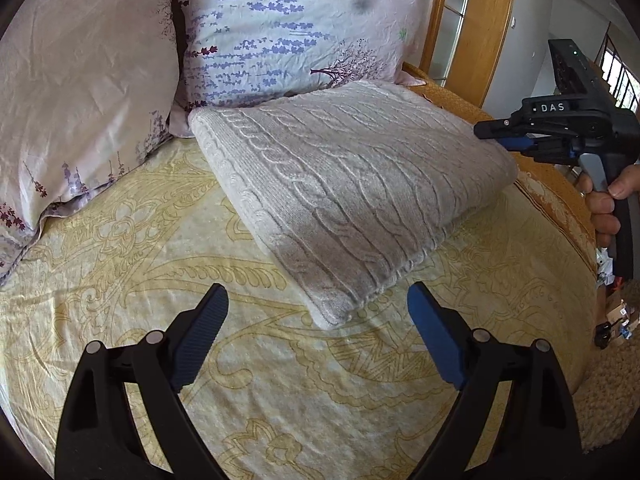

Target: Fold small clothes

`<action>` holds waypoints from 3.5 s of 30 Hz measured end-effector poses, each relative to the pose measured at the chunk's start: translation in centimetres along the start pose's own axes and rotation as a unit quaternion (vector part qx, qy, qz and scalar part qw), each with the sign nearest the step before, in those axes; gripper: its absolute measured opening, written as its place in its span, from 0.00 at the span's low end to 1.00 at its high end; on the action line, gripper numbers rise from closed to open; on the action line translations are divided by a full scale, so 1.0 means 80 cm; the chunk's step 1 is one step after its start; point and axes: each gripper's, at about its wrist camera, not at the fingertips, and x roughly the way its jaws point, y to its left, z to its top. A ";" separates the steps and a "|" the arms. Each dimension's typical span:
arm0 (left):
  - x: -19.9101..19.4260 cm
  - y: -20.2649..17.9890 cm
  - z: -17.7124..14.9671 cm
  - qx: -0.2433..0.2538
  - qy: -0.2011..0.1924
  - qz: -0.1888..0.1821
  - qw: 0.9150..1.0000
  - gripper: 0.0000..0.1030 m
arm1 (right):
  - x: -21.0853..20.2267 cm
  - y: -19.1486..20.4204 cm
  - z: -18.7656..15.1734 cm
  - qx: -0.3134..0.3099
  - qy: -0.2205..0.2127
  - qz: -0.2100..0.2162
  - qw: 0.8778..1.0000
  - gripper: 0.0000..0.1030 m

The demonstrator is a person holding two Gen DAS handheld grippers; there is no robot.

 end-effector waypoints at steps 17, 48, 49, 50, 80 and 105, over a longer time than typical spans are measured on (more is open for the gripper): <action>-0.012 0.021 0.008 -0.015 -0.030 0.085 0.996 0.76 | -0.023 0.034 0.004 -0.049 -0.035 0.030 0.998 0.11; 0.057 0.110 0.080 -0.316 0.039 -0.144 0.937 0.87 | 0.091 -0.002 0.068 0.069 0.083 0.109 0.988 0.67; 0.063 0.108 0.084 -0.316 0.043 -0.145 0.937 0.87 | 0.096 -0.003 0.068 0.071 0.089 0.110 0.987 0.67; 0.067 0.107 0.085 -0.316 0.045 -0.148 0.936 0.87 | 0.100 -0.003 0.068 0.072 0.093 0.111 0.987 0.67; 0.091 0.068 0.112 -0.324 0.038 -0.182 0.928 0.36 | 0.107 0.024 0.052 0.090 0.094 0.237 0.963 0.26; -0.035 0.151 0.021 -0.333 -0.013 0.019 0.943 0.76 | 0.122 0.143 0.007 -0.049 0.107 0.183 0.976 0.48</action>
